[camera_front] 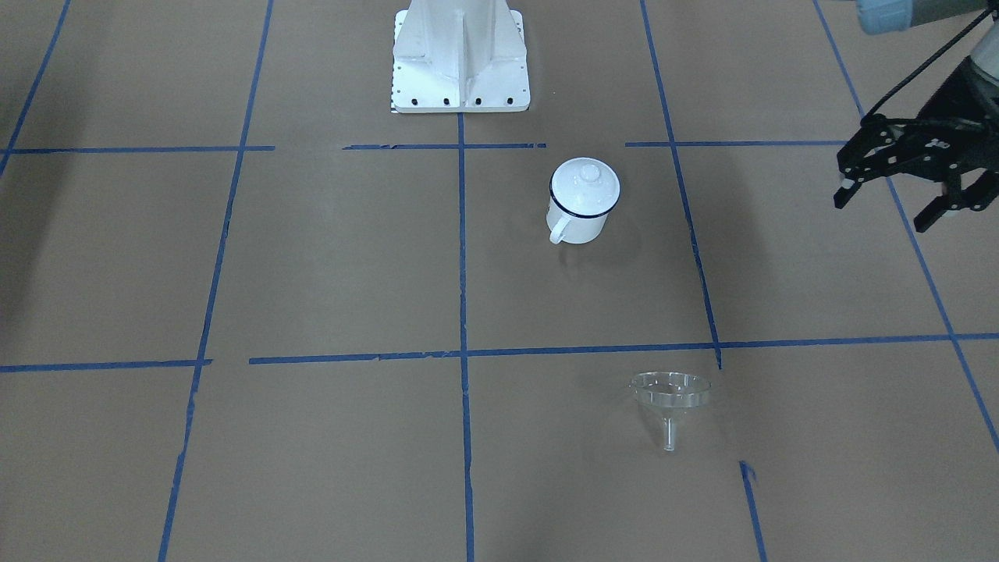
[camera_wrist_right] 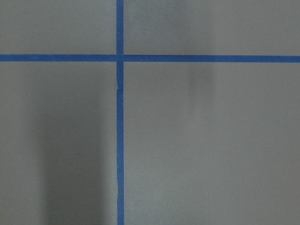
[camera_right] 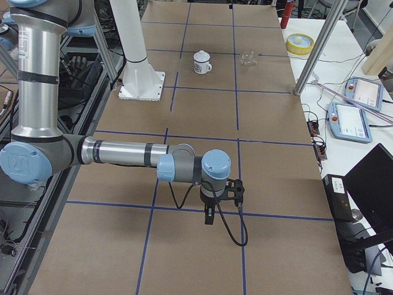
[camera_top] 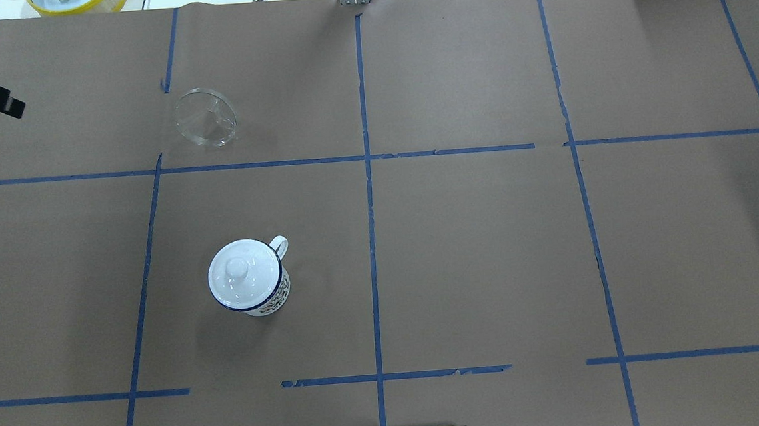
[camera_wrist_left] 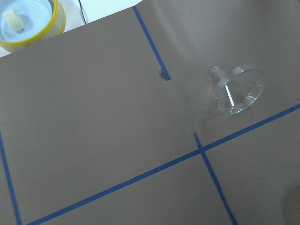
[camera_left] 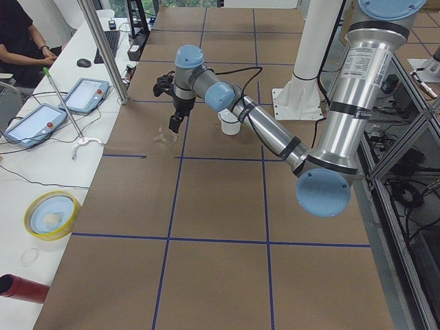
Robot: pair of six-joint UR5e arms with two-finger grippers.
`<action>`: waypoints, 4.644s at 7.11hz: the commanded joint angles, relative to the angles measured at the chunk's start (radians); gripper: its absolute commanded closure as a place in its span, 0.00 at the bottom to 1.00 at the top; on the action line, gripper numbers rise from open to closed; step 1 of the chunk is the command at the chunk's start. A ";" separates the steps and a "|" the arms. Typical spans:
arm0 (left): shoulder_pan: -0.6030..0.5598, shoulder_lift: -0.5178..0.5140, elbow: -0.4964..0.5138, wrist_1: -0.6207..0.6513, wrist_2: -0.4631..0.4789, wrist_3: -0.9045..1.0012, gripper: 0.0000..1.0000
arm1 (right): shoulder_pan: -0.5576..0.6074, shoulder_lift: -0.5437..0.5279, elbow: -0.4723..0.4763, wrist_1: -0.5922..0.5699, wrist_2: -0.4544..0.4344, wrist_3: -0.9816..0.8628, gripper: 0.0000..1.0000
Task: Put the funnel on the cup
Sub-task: 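Lower the left gripper onto the white lid atop the mug, then close the left gripper on the lid knob and lift it, then carry the lid beside the mug and lower it onto the table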
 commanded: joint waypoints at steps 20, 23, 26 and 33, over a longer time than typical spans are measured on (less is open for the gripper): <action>0.595 -0.179 -0.109 0.242 0.353 -0.679 1.00 | 0.000 0.000 0.001 0.000 0.000 0.000 0.00; 0.483 -0.152 -0.156 0.296 0.353 -0.506 1.00 | 0.000 0.000 0.000 0.000 0.000 0.000 0.00; 0.475 -0.071 -0.079 0.185 0.356 -0.398 1.00 | 0.000 0.000 0.000 0.000 0.000 0.000 0.00; 0.481 0.035 0.219 -0.268 0.348 -0.401 1.00 | 0.000 0.000 0.000 0.000 0.000 0.000 0.00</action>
